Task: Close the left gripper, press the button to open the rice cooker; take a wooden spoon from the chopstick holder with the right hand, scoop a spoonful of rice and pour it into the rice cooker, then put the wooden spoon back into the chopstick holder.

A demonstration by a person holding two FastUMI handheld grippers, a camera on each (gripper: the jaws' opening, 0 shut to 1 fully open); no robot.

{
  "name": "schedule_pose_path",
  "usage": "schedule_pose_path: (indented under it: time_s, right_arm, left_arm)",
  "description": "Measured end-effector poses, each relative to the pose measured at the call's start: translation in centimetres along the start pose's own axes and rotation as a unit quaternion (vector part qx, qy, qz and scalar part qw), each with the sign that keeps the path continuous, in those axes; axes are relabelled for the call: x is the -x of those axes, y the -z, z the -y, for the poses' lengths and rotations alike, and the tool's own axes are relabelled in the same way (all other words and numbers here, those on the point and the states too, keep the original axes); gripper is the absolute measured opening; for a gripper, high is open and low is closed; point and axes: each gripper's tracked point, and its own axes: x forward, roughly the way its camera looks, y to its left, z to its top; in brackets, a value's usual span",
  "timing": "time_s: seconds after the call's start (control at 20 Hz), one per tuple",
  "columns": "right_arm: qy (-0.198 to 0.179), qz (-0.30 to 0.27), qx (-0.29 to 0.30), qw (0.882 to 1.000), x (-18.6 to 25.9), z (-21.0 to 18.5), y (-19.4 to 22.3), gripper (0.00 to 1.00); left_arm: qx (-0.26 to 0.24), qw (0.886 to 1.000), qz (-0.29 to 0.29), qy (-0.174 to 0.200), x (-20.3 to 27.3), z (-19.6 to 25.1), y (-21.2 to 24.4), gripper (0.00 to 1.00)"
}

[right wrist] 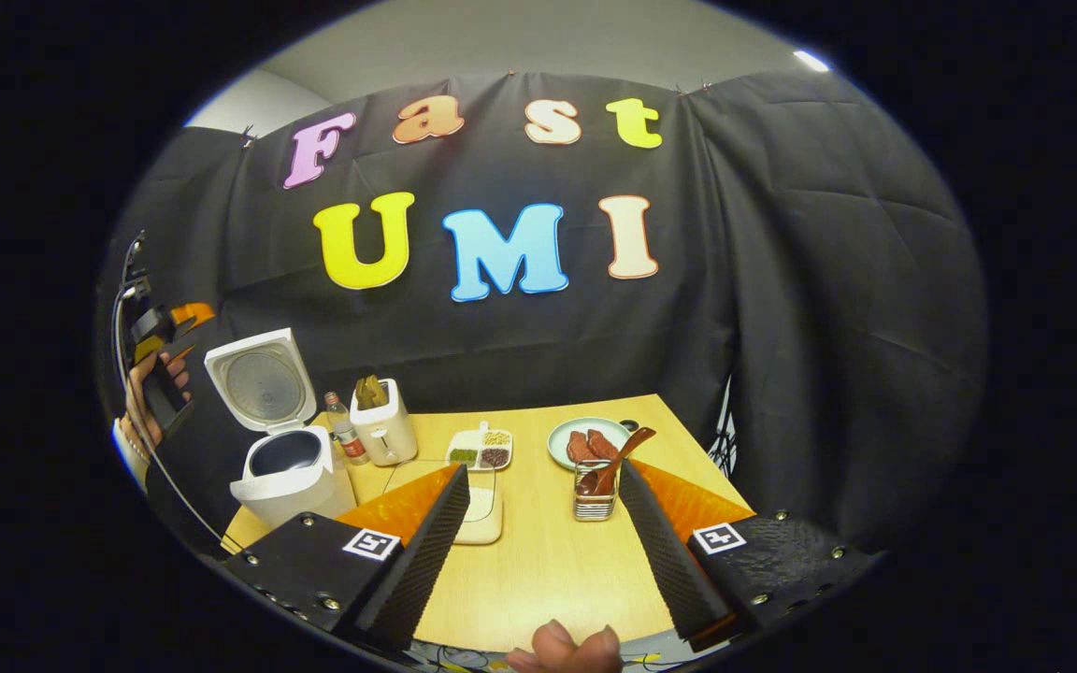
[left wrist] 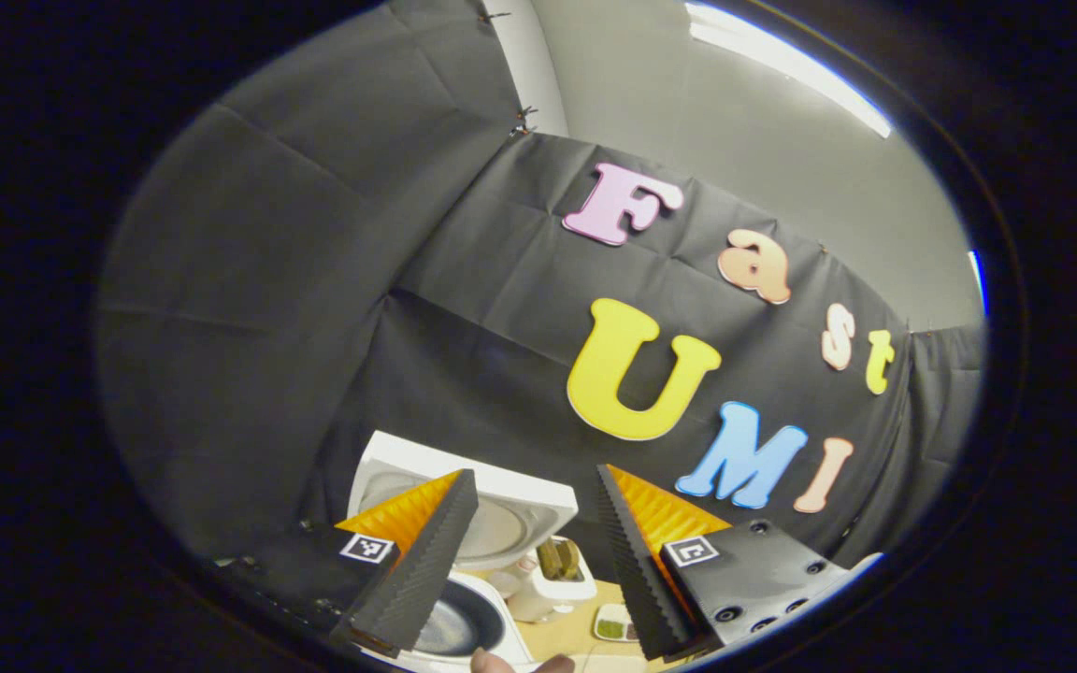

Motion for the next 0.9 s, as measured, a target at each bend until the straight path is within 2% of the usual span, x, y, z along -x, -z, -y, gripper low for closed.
schedule_pose_path:
  time_s: [0.15, 0.25, 0.3, 0.35, 0.45, 0.5, 0.55, 0.6, 0.7, 0.85, 0.9]
  right_arm:
    - [0.004, -0.009, 0.012, 1.0, 0.7, -0.9, 0.7, 0.98]
    - [0.004, -0.021, 0.019, 1.0, 1.0, -1.5, 1.5, 0.98]
    - [0.003, -0.024, 0.023, 0.999, 1.1, -1.7, 1.7, 0.98]
    - [0.005, -0.027, 0.029, 0.999, 1.1, -1.6, 1.8, 0.98]
    - [0.006, -0.035, 0.033, 0.999, 1.2, -1.7, 2.4, 0.98]
    - [0.006, -0.037, 0.032, 0.999, 1.1, -1.9, 2.4, 0.98]
    - [0.006, -0.041, 0.029, 0.999, 1.1, -1.9, 2.6, 0.98]
    - [0.004, -0.044, 0.025, 0.999, 0.9, -2.0, 2.7, 0.98]
    - [-0.003, -0.054, 0.014, 0.998, 0.9, -2.6, 3.2, 0.98]
    - [-0.014, -0.062, 0.005, 0.998, 0.7, -3.6, 3.5, 0.98]
    - [-0.017, -0.059, 0.006, 0.998, 0.7, -3.8, 3.4, 0.98]
  left_arm:
    - [-0.026, 0.999, -0.019, -0.04, -6.7, -1.7, 0.7, 0.9]
    - [-0.068, 0.995, -0.037, -0.057, -10.6, -2.1, 2.2, 0.9]
    - [-0.096, 0.992, -0.05, -0.064, -12.3, -2.3, 3.2, 0.89]
    - [-0.121, 0.988, -0.063, -0.072, -13.5, -2.6, 4.0, 0.82]
    - [-0.171, 0.977, -0.088, -0.095, -14.5, -3.4, 6.1, 0.82]
    - [-0.196, 0.969, -0.099, -0.113, -14.8, -3.7, 7.0, 0.89]
    - [-0.224, 0.963, -0.094, -0.117, -15.0, -4.1, 6.9, 0.82]
    - [-0.237, 0.96, -0.093, -0.116, -15.5, -4.1, 6.7, 0.84]
    - [-0.235, 0.96, -0.103, -0.116, -15.8, -3.9, 6.7, 0.85]
    - [-0.195, 0.964, -0.137, -0.121, -14.8, -3.7, 7.6, 0.84]
    - [-0.197, 0.963, -0.142, -0.116, -14.6, -3.8, 7.8, 0.87]
